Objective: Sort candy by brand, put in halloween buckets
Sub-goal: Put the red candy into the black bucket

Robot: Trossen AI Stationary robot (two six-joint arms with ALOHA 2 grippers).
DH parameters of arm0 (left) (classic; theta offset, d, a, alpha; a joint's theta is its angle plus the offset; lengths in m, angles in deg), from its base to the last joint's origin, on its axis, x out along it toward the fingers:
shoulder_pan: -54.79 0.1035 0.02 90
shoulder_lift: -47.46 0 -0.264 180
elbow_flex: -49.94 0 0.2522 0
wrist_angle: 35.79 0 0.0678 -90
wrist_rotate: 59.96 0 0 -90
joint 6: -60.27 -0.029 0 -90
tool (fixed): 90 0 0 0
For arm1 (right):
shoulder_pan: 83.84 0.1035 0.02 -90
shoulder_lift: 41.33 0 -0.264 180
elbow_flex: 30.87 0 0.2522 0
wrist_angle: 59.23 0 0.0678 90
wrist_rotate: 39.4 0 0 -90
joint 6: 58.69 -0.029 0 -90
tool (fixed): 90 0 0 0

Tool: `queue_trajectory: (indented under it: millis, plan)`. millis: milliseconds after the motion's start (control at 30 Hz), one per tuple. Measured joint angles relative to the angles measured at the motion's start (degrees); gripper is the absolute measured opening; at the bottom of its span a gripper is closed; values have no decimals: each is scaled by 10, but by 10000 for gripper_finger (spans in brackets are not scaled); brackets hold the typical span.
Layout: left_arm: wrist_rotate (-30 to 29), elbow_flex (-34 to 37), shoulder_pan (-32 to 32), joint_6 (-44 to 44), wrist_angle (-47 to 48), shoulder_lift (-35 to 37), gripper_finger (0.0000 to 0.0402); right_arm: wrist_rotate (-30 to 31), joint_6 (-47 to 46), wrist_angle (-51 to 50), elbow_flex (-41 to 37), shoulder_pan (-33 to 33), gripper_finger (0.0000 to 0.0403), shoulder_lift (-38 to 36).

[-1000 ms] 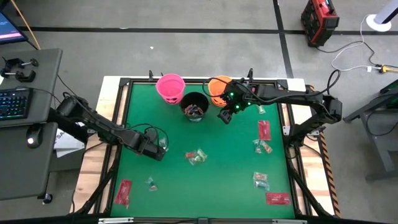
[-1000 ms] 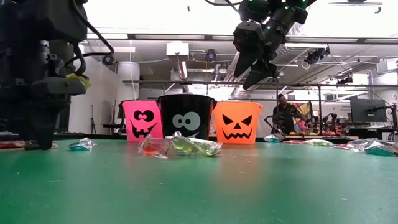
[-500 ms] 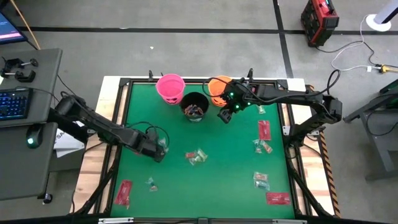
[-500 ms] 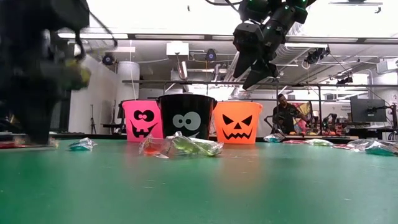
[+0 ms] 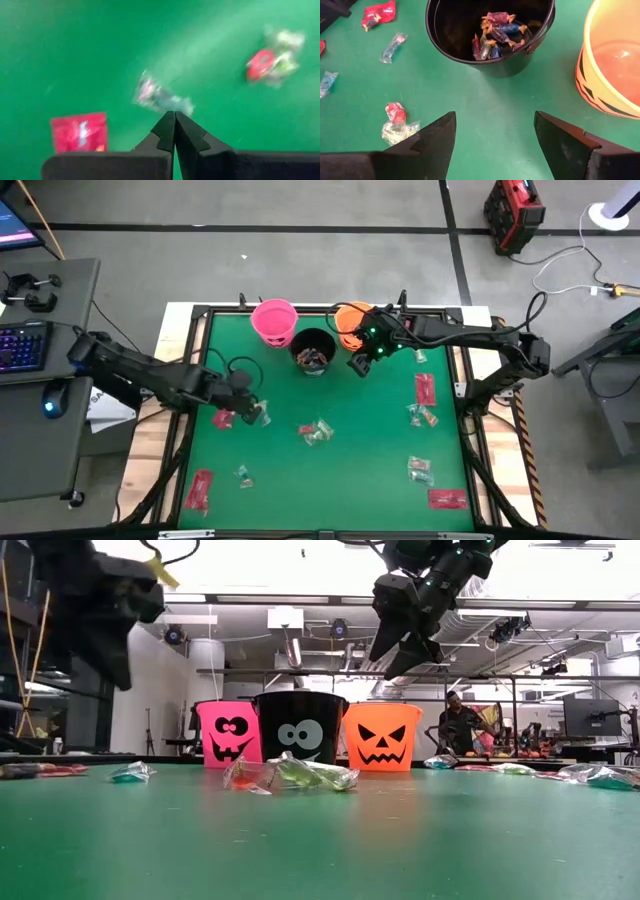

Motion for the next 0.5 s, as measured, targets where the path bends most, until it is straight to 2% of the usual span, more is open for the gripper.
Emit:
queue_trajectory:
  millis: [233, 333, 500]
  plan:
    - [34, 0, -14, 8, 69, -13, 14, 0, 0, 1, 0, 0, 259, 0]
    - [34, 5, -28, 19, 83, -22, 47, 0, 0, 5, 0, 0, 259, 0]
    - [68, 58, -58, 7, 36, -24, 122, 1, 0, 12, 0, 0, 259, 0]
